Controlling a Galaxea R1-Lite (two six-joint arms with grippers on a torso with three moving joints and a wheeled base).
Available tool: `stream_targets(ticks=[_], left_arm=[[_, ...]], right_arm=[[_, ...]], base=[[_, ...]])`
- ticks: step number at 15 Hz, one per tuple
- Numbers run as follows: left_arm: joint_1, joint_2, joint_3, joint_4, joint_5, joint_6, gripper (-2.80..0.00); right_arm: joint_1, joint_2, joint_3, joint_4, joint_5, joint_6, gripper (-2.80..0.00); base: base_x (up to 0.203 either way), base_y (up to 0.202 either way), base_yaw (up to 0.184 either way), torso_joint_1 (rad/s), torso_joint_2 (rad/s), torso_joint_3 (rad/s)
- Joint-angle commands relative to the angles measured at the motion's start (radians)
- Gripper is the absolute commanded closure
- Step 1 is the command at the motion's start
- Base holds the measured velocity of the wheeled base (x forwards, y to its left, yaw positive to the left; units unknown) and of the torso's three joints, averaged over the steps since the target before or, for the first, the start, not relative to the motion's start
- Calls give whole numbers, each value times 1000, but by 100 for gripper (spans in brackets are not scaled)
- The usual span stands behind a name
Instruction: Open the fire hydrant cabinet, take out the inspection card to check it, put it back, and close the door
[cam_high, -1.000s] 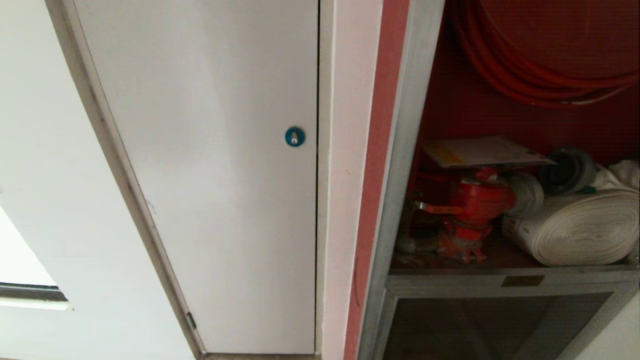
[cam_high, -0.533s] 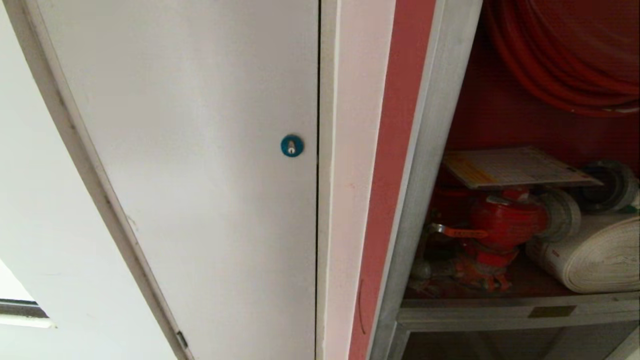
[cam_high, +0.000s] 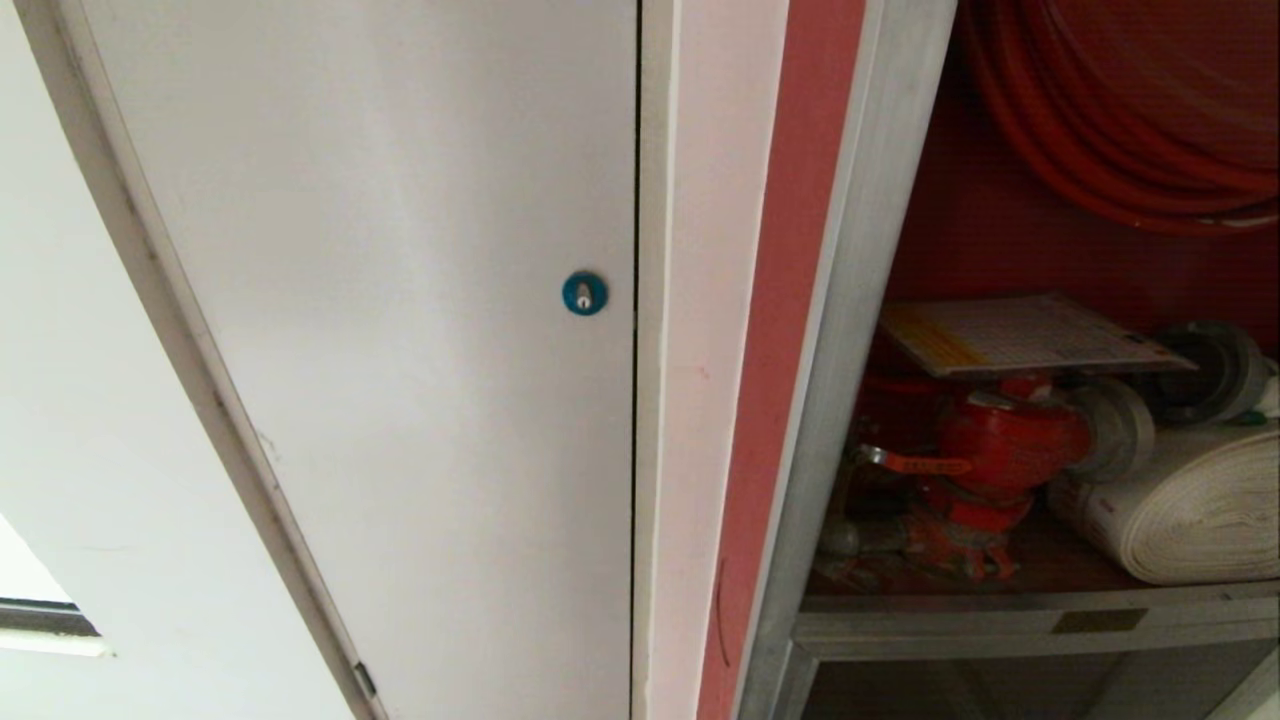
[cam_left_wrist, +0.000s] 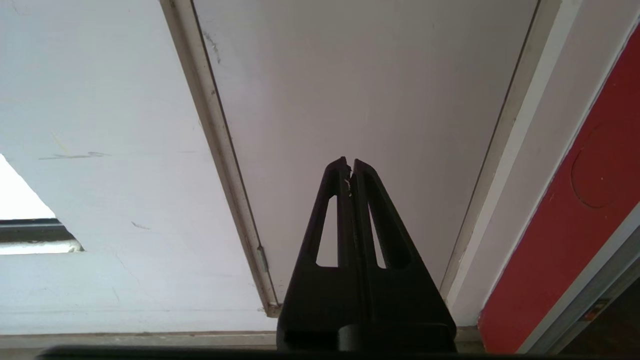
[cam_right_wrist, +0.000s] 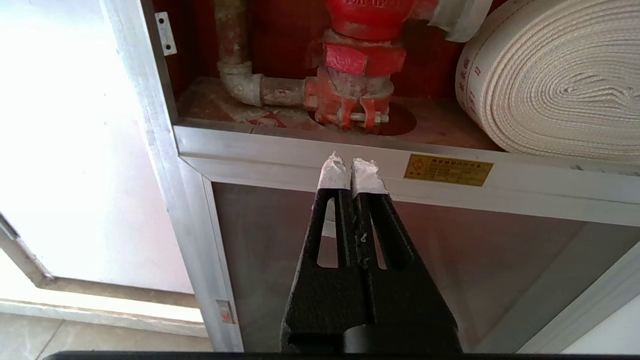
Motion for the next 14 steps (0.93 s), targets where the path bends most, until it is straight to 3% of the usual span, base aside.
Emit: stream_targets(ticks=[1, 12, 14], left_arm=[[1, 1, 2, 0, 0, 1, 0], [1, 1, 2, 0, 0, 1, 0], [1, 1, 2, 0, 0, 1, 0]], right_arm=[[0, 2, 0, -1, 1, -2, 0], [0, 3, -6, 12, -20, 32, 0], [0, 45, -93, 29, -21, 55, 0]], base=[[0, 0, 0, 0, 0, 0], [0, 0, 0, 0, 0, 0], [0, 0, 0, 0, 0, 0]])
